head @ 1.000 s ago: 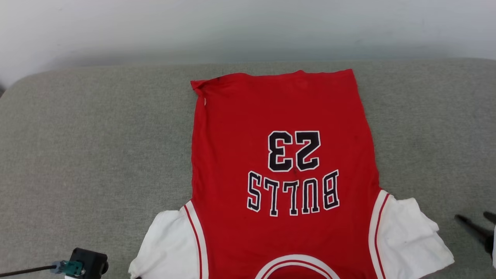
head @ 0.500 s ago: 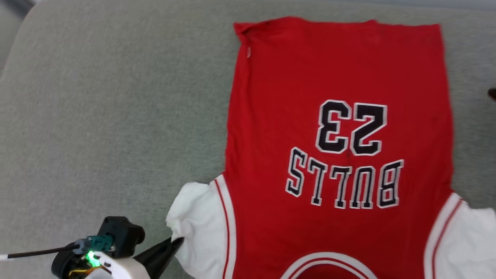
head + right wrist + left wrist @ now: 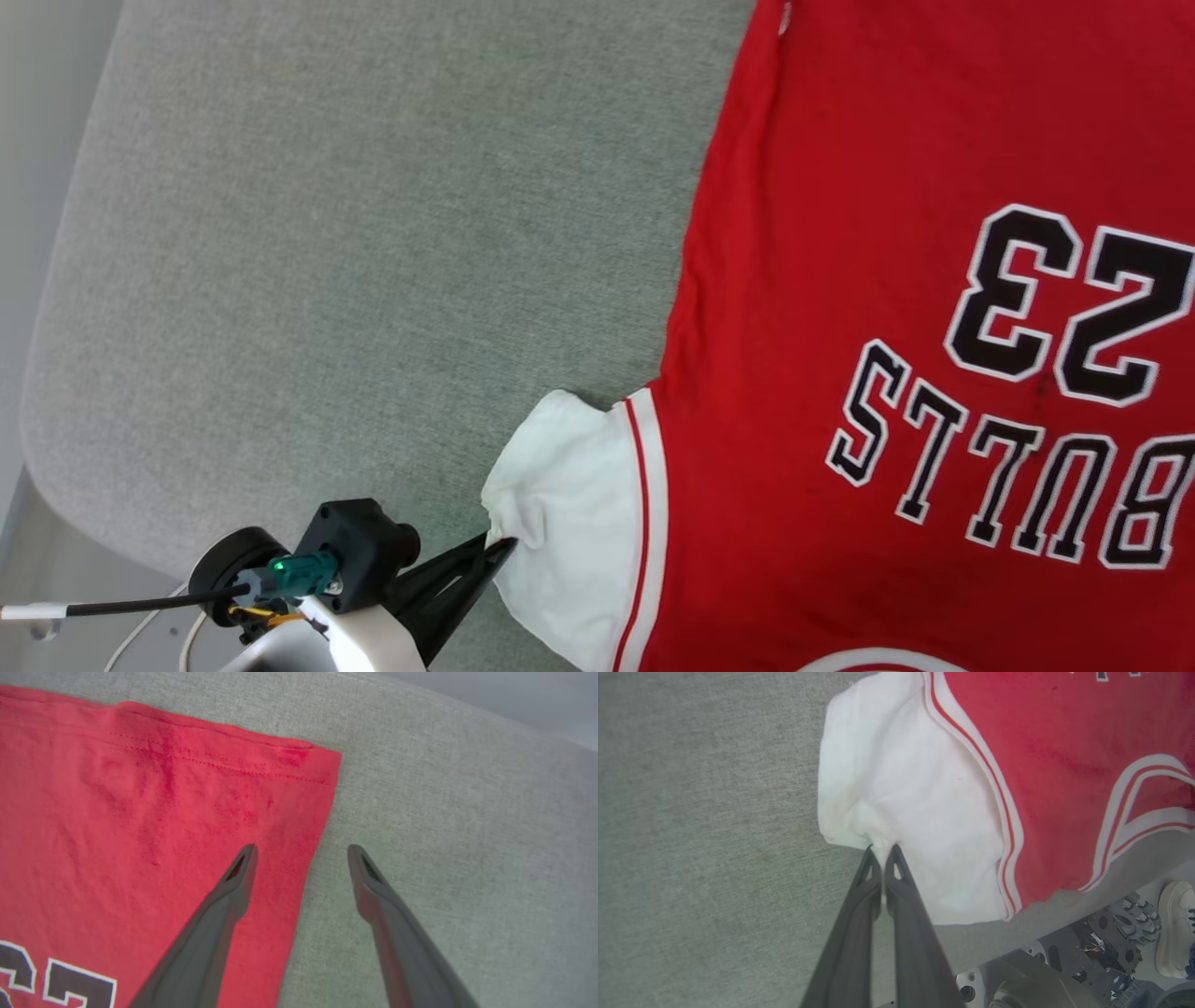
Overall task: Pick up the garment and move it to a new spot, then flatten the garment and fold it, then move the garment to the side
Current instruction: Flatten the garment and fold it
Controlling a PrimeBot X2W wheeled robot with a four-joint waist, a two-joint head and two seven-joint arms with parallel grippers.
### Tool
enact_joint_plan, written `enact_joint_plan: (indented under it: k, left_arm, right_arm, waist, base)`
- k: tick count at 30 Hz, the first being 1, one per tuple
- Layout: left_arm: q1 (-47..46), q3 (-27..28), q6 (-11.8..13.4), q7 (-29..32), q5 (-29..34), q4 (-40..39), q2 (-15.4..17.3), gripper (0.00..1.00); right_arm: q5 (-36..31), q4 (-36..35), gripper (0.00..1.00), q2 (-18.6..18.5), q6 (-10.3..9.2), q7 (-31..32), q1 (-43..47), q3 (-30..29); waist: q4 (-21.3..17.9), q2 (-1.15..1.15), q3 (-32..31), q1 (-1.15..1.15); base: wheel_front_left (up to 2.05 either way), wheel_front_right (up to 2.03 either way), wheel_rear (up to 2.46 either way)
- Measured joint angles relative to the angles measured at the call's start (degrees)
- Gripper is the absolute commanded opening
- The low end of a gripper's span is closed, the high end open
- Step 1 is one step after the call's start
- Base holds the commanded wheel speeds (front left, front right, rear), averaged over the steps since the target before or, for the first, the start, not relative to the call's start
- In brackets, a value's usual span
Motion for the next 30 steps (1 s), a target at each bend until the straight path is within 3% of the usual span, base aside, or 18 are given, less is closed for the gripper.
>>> enact_joint_plan:
  k: [10,11,12,22,30]
  left_arm:
    - [-1.03,-1.67,-1.02,-0.62,1.75,0.52,-1.60,0.00]
    - [-1.18,-1.76,-1.19,-0.73,1.82,0.71,-1.75,0.00]
    - [-1.30,-1.81,-1.34,-0.83,1.83,0.90,-1.83,0.00]
    - [-1.30,-1.62,-1.03,-1.10,1.68,2.46,-1.35,0.00]
    - [0.63,-0.90,1.25,-0.22,1.43,2.34,0.59,0.00]
  right_arm:
    - [-3.52,0.94,1.00,-0.54,-0.01,3.42,-1.16,-3.32]
    - [-3.88,0.75,0.93,-0.55,0.00,3.52,-1.01,-3.72]
    - [-4.35,0.59,0.00,-0.52,0.00,3.72,-0.86,-4.17]
    - [-4.72,-0.60,0.00,1.21,0.00,3.58,3.66,-5.36]
    - [-1.42,-0.99,0.00,1.11,0.00,2.03,15.06,-5.94]
  waist:
    - [4.62,0.00,4.00,-0.01]
    - [4.83,0.00,4.13,-0.01]
    - [5.01,0.00,4.21,-0.01]
    - [4.00,0.00,1.82,-0.01]
    - [0.75,0.00,-4.66,-0.01]
  base:
    - [0.00,0.00,0.00]
    - [0.00,0.00,0.00]
    - [0.00,0.00,0.00]
    - [0.00,0.00,0.00]
    - [0.00,0.00,0.00]
